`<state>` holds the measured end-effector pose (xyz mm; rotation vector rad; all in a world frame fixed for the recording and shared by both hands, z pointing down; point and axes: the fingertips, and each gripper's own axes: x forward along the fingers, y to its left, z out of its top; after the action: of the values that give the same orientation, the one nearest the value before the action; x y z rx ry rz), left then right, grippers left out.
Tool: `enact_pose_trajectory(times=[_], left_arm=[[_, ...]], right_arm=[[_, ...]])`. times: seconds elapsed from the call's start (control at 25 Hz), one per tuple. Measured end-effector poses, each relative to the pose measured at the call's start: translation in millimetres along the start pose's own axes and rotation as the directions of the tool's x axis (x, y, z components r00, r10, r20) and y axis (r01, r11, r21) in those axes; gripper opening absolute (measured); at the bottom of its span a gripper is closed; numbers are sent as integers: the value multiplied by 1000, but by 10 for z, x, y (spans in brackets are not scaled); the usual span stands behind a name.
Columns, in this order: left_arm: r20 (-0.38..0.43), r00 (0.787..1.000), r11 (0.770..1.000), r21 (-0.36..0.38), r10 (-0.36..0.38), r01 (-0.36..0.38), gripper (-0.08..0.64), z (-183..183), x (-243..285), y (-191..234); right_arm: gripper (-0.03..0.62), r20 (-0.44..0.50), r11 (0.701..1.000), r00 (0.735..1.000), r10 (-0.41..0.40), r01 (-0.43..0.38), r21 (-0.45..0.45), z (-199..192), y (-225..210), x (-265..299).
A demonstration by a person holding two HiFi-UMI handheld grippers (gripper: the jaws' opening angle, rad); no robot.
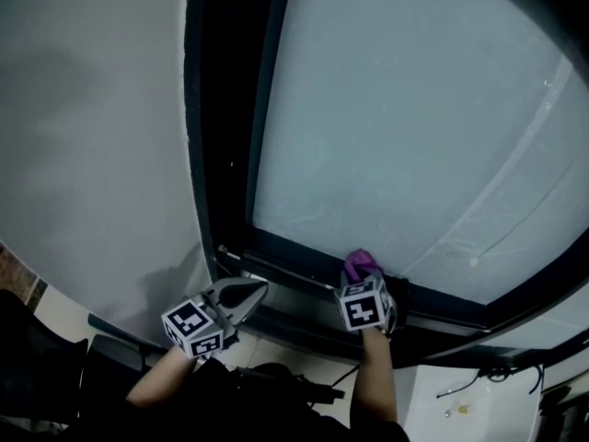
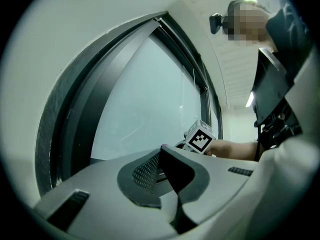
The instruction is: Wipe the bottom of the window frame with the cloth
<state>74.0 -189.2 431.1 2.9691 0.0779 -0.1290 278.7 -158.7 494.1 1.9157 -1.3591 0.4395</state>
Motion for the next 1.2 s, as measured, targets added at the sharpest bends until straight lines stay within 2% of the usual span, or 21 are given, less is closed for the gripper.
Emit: enact_pose_trajectory(times=[0.32,1.2], left_arm=[[1,998,998,-16,56,-55,-8,-51,-134,62],[21,983,984,-8,180,-180,-8,14,-560,168]], right_arm=[[67,11,993,995,101,-100,-65,193,285,40],[67,35,950,960,276,-267,-164,645,891,175]])
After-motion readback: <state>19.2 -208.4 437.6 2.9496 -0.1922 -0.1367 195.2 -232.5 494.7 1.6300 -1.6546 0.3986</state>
